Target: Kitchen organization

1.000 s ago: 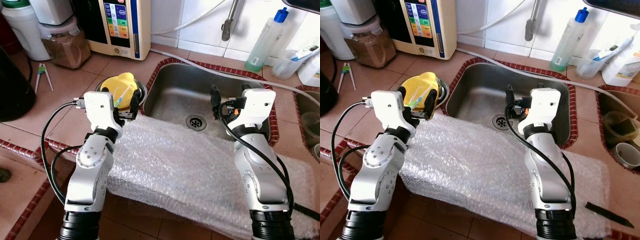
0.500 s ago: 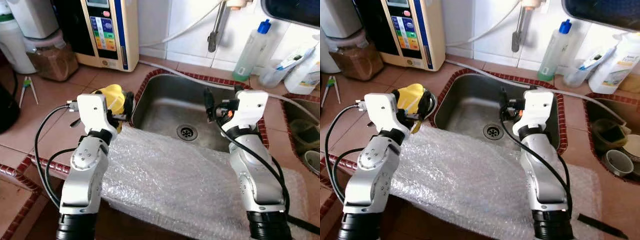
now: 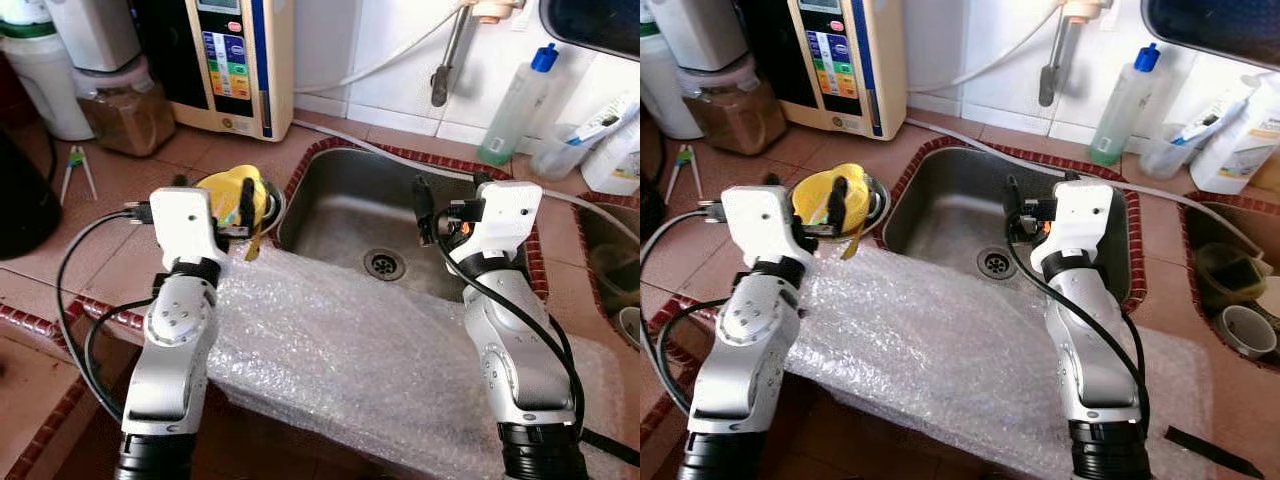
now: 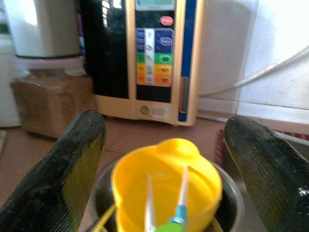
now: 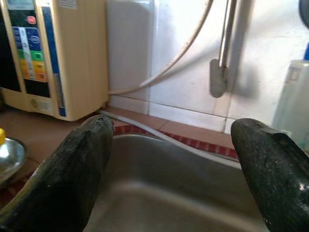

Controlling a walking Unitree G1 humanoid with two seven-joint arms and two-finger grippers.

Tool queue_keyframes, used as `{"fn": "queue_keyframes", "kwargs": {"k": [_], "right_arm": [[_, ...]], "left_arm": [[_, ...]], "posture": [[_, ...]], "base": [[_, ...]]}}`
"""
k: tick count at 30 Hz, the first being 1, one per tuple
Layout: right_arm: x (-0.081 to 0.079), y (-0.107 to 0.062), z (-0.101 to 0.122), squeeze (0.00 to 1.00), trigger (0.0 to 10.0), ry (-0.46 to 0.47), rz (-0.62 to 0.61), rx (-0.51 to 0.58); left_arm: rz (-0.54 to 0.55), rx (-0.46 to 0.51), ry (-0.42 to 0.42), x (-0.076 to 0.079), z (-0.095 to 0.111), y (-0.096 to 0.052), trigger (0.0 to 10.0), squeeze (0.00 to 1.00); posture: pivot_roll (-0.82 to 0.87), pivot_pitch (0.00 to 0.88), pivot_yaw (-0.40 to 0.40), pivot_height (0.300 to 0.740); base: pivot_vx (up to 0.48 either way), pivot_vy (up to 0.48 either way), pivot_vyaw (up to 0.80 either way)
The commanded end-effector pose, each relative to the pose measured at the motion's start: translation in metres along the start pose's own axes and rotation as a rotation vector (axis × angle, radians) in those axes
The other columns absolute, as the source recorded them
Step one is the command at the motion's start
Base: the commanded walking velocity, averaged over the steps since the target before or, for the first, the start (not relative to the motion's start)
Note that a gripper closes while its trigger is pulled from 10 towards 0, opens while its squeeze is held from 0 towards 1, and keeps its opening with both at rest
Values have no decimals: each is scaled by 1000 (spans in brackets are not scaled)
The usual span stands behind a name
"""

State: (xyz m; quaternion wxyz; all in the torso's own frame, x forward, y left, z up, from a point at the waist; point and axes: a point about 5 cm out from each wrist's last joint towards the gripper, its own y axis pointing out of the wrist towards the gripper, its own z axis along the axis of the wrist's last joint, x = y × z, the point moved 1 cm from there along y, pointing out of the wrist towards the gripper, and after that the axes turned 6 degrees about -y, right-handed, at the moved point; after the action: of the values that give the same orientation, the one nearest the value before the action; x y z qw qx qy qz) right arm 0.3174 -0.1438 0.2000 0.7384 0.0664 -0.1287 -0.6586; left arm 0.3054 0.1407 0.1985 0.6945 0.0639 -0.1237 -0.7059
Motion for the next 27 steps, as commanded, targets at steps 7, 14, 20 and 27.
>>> {"fn": "queue_keyframes", "kwargs": {"k": [7, 14, 20, 27], "right_arm": [[-30, -6, 19, 0, 10000, 94, 266, 5], [-35, -18, 11, 0, 10000, 72, 391, -54], [-38, -20, 10, 0, 10000, 89, 451, -83], [-49, -35, 6, 0, 10000, 130, 624, -129]], "left_arm": [[-52, -80, 12, 5, -12, -13, 10000, 0], [-79, -160, -3, 6, -27, -12, 10000, 0], [-75, -200, -14, 5, -32, -11, 1333, 0], [-86, -213, -6, 3, -36, -11, 0, 0]], "posture": [[-90, 123, -15, 740], [-99, 111, -21, 740], [-104, 97, -21, 740], [-89, 71, -11, 740]], "base": [[0, 0, 0], [0, 0, 0], [0, 0, 0], [0, 0, 0]]}}
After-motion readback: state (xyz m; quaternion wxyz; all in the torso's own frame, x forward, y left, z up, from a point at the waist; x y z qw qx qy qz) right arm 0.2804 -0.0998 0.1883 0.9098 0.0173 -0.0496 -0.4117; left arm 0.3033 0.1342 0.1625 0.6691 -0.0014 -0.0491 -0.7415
